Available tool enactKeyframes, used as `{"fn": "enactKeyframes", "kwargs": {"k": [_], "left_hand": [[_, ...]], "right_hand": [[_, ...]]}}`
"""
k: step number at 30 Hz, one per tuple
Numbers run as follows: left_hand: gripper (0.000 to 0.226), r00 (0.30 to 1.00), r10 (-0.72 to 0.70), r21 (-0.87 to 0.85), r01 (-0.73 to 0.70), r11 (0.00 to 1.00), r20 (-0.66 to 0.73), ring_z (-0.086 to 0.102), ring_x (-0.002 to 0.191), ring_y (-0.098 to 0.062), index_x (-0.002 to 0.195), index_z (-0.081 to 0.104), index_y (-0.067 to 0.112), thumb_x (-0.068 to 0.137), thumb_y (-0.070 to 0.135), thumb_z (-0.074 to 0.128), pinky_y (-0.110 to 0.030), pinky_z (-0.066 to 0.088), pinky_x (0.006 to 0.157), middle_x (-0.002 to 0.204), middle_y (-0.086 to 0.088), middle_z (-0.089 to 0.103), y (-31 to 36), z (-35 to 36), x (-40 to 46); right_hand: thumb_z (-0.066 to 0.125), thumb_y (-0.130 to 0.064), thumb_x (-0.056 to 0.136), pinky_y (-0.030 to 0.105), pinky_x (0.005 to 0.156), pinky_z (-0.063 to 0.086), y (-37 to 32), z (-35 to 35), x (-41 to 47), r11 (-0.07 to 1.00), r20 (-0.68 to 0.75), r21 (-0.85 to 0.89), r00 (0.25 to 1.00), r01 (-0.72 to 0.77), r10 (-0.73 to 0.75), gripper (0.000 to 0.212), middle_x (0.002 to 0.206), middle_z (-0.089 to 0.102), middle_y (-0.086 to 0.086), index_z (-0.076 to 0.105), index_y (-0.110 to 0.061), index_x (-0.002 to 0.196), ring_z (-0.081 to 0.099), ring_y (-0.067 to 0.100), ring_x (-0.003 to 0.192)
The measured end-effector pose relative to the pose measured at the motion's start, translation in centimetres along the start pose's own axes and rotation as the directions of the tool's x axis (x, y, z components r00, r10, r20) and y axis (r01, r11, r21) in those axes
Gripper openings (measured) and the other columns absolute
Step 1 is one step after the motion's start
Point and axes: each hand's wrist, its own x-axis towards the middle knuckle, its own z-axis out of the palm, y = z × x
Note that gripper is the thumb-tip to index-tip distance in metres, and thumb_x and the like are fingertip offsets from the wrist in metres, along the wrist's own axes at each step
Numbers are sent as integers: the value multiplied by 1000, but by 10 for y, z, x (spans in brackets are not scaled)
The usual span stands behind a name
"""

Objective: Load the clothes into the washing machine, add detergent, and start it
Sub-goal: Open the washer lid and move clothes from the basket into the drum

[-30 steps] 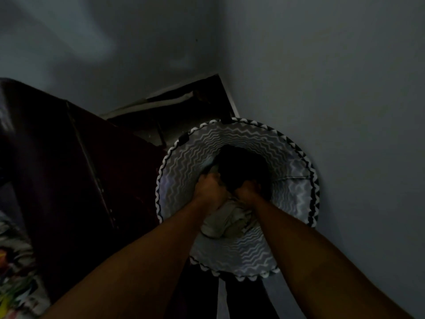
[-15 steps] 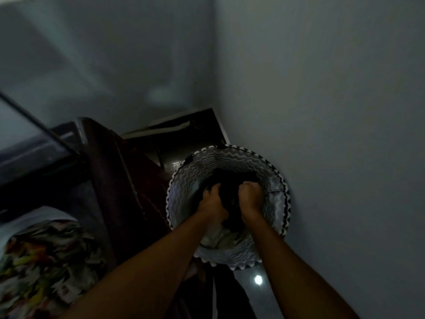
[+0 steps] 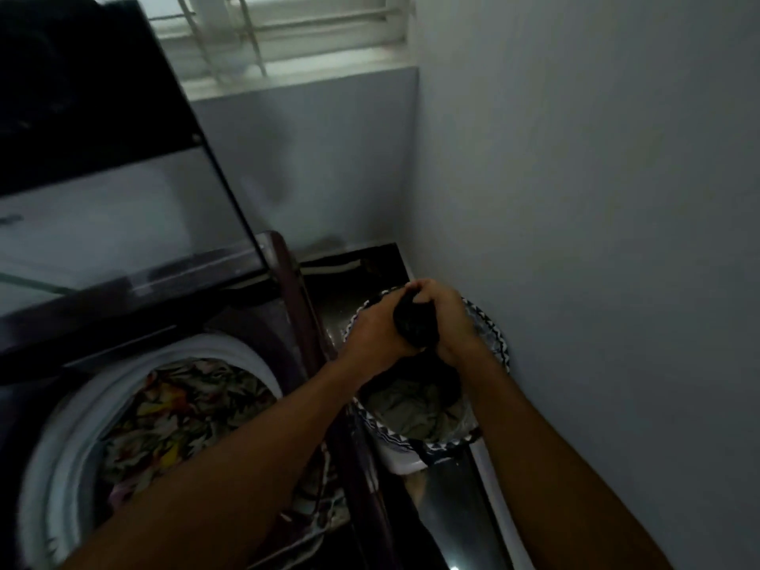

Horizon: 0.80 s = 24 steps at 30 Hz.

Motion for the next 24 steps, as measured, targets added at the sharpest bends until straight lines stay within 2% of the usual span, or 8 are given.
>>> {"fn": "enactKeyframes", "kwargs": {"k": [3,6,9,12,16,20,22,24], "left_hand": [[69,999,9,79,-6,997,-33,64,109,-18,126,61,25,62,19,84,-27,50,92,116,2,69,18,-24,-26],[52,992,22,68,-13,998,-124,66,100,-18,113,66,22,64,18,83,-32,53,87,106,1,71,31,-46,-50],[49,969,80,114,-55,992,-232,65,99,-19,111,67,21,64,19,83,-36,54,89,107,0,70,40,-71,-72],[47,933,142,177,-86,980,-330,64,101,-22,113,67,21,68,19,81,-28,50,89,110,-3,69,45,-99,-90],[46,863,156,212,-58,976,-480,63,99,-22,112,68,21,68,16,79,-28,50,88,108,-3,68,43,-142,-119],[46,775,139,180,-33,983,-616,62,103,-20,113,67,21,70,13,77,-31,50,92,111,-3,66,35,-176,-156],[46,745,112,212,40,977,-658,60,98,-22,116,66,20,72,12,77,-25,45,85,108,-7,63,29,-198,-179],[46,781,109,336,135,932,-615,57,93,-23,120,61,25,77,16,72,-25,44,81,104,-7,58,15,-223,-196]], "right_hand": [[50,-22,84,30,60,51,-10,-11,-28,984,60,177,998,-13,3,25,84,65,14,67,-8,96,61,28,69],[51,-3,89,29,48,46,-6,-25,-42,977,-11,-198,997,73,-77,23,87,62,15,61,-9,109,57,25,62],[55,15,80,42,79,52,3,-17,-59,730,220,-663,975,168,-25,62,117,59,9,50,-17,133,62,31,101],[68,12,77,38,100,43,4,23,-74,494,405,-808,912,320,71,66,135,51,23,44,1,137,50,38,125],[73,-3,79,40,101,45,1,88,-84,452,401,-828,914,333,62,54,129,57,23,54,4,129,55,36,120],[72,-37,78,42,87,52,-18,135,-96,44,420,-902,897,429,-139,53,120,64,17,59,-12,123,61,39,107],[68,-43,78,41,83,53,-27,162,-109,37,494,-861,851,507,-177,48,114,67,15,61,-15,117,63,38,101],[65,-41,82,35,77,53,-24,192,-120,78,567,-803,798,590,-203,38,107,69,12,64,-17,111,64,33,94]]}}
